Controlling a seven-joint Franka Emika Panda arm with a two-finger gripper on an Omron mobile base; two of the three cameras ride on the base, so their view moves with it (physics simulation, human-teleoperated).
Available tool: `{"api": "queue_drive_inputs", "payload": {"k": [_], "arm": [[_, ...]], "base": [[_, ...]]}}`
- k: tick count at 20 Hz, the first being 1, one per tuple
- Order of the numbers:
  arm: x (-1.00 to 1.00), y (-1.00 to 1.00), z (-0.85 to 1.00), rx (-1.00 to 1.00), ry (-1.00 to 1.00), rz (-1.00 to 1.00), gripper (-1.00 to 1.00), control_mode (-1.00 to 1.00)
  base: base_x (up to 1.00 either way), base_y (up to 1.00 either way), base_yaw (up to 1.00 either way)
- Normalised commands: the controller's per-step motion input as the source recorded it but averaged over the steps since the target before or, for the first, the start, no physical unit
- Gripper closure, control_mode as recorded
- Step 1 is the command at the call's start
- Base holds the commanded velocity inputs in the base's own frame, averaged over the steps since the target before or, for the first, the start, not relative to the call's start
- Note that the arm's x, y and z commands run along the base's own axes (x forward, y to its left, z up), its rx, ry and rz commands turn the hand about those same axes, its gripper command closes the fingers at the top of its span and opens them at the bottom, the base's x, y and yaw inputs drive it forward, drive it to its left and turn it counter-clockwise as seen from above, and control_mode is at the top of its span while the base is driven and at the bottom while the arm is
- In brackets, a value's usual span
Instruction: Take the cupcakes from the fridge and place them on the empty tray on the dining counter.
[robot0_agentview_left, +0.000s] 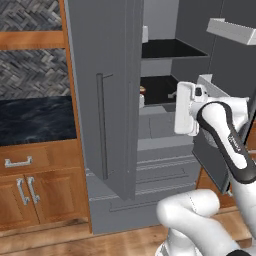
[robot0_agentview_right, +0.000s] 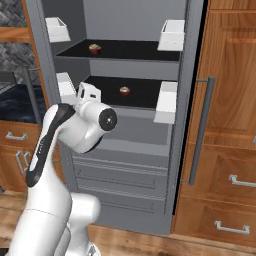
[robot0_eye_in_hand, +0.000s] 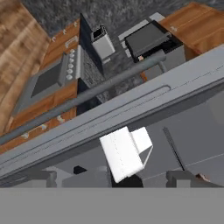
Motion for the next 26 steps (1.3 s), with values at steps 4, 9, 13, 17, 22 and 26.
{"api": "queue_drive_inputs", "payload": {"k": [4, 9, 13, 17, 22, 26], "arm": [[0.86, 0.29, 0.0, 0.0, 0.0, 0.07, -1.0, -1.0], [0.45, 0.21, -0.21, 0.0, 0.0, 0.05, -1.0, -1.0], [0.23, 0.07, -0.34, 0.0, 0.0, 0.01, -1.0, -1.0], [0.28, 0.11, -0.16, 0.0, 0.0, 0.0, -1.0, -1.0], [0.48, 0.11, -0.06, 0.0, 0.0, 0.02, -1.0, -1.0], [0.44, 0.01, -0.27, 0.0, 0.0, 0.01, -1.0, -1.0]], "base": [[0.0, 0.0, 0.0], [0.0, 0.0, 0.0], [0.0, 0.0, 0.0], [0.0, 0.0, 0.0], [0.0, 0.0, 0.0], [0.0, 0.0, 0.0]]}}
